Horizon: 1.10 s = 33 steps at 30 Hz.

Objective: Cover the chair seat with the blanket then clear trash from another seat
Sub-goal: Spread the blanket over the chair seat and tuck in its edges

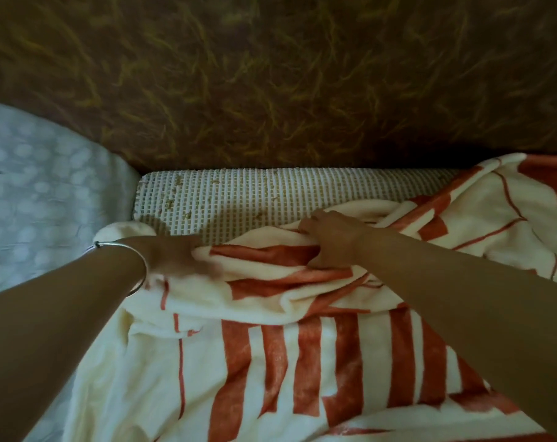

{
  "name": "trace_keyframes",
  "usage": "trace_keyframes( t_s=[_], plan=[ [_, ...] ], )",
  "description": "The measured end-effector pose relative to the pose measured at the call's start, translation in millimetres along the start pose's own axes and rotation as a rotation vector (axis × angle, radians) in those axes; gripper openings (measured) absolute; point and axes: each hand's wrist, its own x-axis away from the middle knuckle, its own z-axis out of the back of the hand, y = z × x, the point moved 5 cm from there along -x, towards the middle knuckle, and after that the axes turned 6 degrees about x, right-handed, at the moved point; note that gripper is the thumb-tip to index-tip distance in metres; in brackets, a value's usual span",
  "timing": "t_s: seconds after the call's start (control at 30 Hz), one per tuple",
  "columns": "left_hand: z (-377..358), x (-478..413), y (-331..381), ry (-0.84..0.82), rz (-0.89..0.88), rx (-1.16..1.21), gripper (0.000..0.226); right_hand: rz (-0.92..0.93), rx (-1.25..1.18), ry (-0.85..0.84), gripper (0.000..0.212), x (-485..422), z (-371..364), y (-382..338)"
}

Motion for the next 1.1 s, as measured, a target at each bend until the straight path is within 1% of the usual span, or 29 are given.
trace_keyframes(
  t_s=[0.03,0.07,0.13,0.17,0.23,0.27,0.3,0.33,0.37,0.4,0.43,0.5,0.53,0.57,0.63,0.67,0.7,0.73,0.77,0.8,0.83,0.87,0.9,0.97,1.0,1.07,1.1],
  plan=[
    [-7,4,0,-0.086,0.015,-0.009,0.077,-0.002,0.031,0.019,0.064,-2,-2,-6],
    [-12,3,0,-0.125,0.002,-0.085,0.082,-0.005,0.059,0.039,0.054,-4,-3,-10],
    [-14,4,3,-0.164,-0.028,-0.134,0.07,0.007,0.103,0.085,0.031,-9,-6,-20],
    [-14,5,2,-0.214,-0.009,-0.038,0.066,0.011,0.085,0.114,0.026,-9,-4,-22],
    [-12,4,-8,-0.33,0.048,0.226,0.065,-0.005,-0.04,0.177,0.017,-10,6,-18],
    [-13,7,-10,-0.401,0.072,0.256,0.067,-0.024,-0.157,0.201,0.014,-11,14,-11],
    [-11,10,-15,-0.444,0.1,0.145,0.068,-0.051,-0.283,0.225,0.021,-10,21,-2],
    [-8,10,-23,-0.438,0.141,-0.07,0.07,-0.074,-0.395,0.244,0.028,-9,27,7],
    [-6,9,-27,-0.408,0.159,-0.298,0.074,-0.077,-0.456,0.262,0.028,-9,32,13],
    [-3,7,-24,-0.34,0.132,-0.43,0.079,-0.064,-0.464,0.28,0.025,-8,36,15],
    [-1,2,-14,-0.249,0.032,-0.414,0.079,-0.044,-0.459,0.294,0.021,-7,39,15],
    [1,3,22,0.005,-0.279,-0.155,0.061,-0.007,-0.486,0.311,0.013,-7,42,14],
    [3,5,43,0.145,-0.441,-0.041,0.053,0.009,-0.501,0.315,0.012,-7,43,13],
    [2,9,64,0.248,-0.562,0.03,0.05,0.019,-0.517,0.325,0.012,-7,44,12],
    [-9,15,100,0.344,-0.695,0.111,0.046,0.035,-0.579,0.349,0.012,-6,45,13],
    [-13,15,113,0.379,-0.722,0.143,0.038,0.043,-0.617,0.366,0.012,-5,45,15],
    [-14,13,120,0.389,-0.7,0.181,0.028,0.046,-0.65,0.379,0.012,-3,45,17],
    [-14,9,123,0.351,-0.649,0.246,0.021,0.046,-0.68,0.38,0.011,-1,43,21],
    [-14,5,121,0.239,-0.593,0.362,0.018,0.049,-0.7,0.38,0.011,1,41,24],
    [-14,3,118,0.078,-0.527,0.518,0.017,0.049,-0.7,0.39,0.011,3,41,28],
    [-13,6,113,-0.056,-0.456,0.599,0.016,0.042,-0.68,0.406,0.01,6,42,35],
    [-10,9,106,-0.118,-0.381,0.633,0.014,0.018,-0.645,0.414,0.011,10,42,42],
    [-6,8,100,-0.121,-0.36,0.558,0.013,-0.013,-0.604,0.402,0.012,13,41,51],
    [4,5,94,0.013,-0.352,0.268,0.02,-0.056,-0.496,0.308,0.02,20,36,65],
    [7,5,96,0.067,-0.39,0.217,0.02,-0.064,-0.421,0.243,0.026,23,32,68],
    [6,10,110,0.054,-0.433,0.333,0.003,-0.078,-0.272,0.14,0.041,27,23,71],
    [2,12,119,0.026,-0.442,0.364,0.02,-0.083,-0.208,0.115,0.048,29,20,73]
  ],
)
